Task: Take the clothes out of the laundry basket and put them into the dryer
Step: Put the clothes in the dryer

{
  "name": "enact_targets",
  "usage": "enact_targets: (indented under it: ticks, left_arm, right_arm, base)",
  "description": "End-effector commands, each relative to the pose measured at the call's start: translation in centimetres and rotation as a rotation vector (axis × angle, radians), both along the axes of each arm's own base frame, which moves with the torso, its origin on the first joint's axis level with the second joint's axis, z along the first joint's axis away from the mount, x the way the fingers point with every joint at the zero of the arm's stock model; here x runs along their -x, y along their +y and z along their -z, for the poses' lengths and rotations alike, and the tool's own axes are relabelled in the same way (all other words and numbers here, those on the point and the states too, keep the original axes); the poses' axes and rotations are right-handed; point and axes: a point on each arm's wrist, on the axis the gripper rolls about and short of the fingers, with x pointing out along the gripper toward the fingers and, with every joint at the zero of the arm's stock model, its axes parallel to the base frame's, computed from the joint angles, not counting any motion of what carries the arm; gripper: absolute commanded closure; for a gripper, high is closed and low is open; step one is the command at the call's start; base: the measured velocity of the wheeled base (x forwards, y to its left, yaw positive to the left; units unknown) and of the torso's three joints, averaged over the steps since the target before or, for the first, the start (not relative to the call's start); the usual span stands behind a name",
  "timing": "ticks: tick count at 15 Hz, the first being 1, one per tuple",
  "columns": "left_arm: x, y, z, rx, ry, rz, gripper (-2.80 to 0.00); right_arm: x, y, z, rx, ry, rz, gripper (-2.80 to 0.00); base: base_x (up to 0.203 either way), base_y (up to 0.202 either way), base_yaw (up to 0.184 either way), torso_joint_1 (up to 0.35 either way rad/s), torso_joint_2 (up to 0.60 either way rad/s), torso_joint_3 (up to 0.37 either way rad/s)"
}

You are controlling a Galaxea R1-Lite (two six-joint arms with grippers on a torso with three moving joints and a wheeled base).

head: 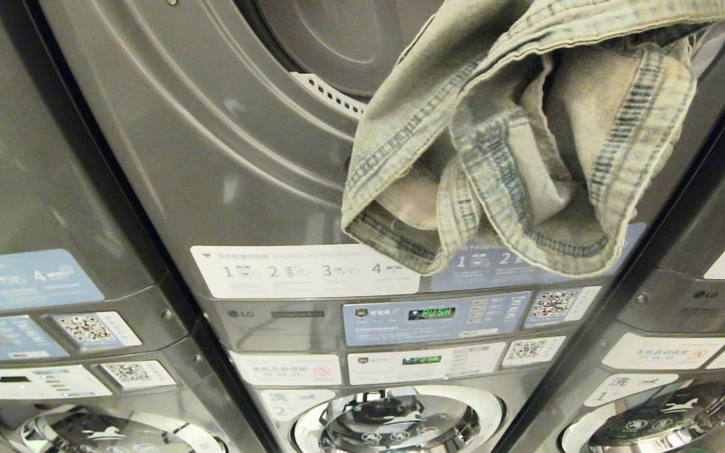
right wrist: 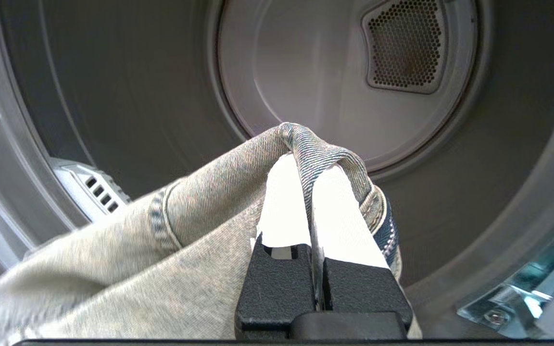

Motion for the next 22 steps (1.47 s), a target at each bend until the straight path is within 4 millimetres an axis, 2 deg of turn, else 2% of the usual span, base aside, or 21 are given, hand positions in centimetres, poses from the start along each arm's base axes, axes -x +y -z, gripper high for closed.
enact_targets:
  ticks: [1,6,12,15,18,19,20,22]
  left_arm:
    - [0.0,0.0,0.0,0.0,0.0,-0.001,0.0]
    - [0.0,0.0,0.0,0.0,0.0,-0.001,0.0]
    - [0.0,0.0,0.0,0.0,0.0,-0.001,0.0]
    - [0.0,0.0,0.0,0.0,0.0,-0.001,0.0]
    - [0.0,0.0,0.0,0.001,0.0,-0.001,0.0]
    - [0.0,0.0,0.0,0.0,0.0,-0.001,0.0]
    - [0.0,0.0,0.0,0.0,0.0,-0.001,0.0]
    - [0.0,0.0,0.0,0.0,0.0,-0.001,0.0]
  right_arm:
    - [0.3,-0.3,-0.1,-0.004,-0.006,0.002,0.0]
    - [0.3,-0.2,-0.1,-0.003,-0.006,0.002,0.0]
    - [0.2,-0.4,-0.2,-0.018,0.0,0.038,0.0]
    - [-0.1,-0.7,-1.4,-0.067,-0.019,0.112,0.0]
    - [-2.0,-1.2,-4.8,-0.16,-0.116,0.229,0.0]
    - [-2.7,-1.5,-5.4,-0.174,-0.142,0.273,0.0]
    - [-4.3,-1.6,-5.3,-0.182,-0.179,0.337,0.0]
    - [-5.7,-2.6,-5.8,-0.259,-0.344,0.445,0.0]
  base:
    - [0.0,0.0,0.0,0.0,0.0,0.0]
    - [-0.002,0.0,0.017,0.001,0.0,0.0]
    - [0.001,-0.007,0.169,0.0,0.0,0.001]
    - [0.001,-0.008,0.124,0.0,0.01,0.002]
    - [0.0,0.0,0.0,0.0,0.0,0.0]
    - [0.0,0.0,0.0,0.0,0.0,0.0]
    - [0.0,0.0,0.0,0.0,0.0,0.0]
    - [0.0,0.0,0.0,0.0,0.0,0.0]
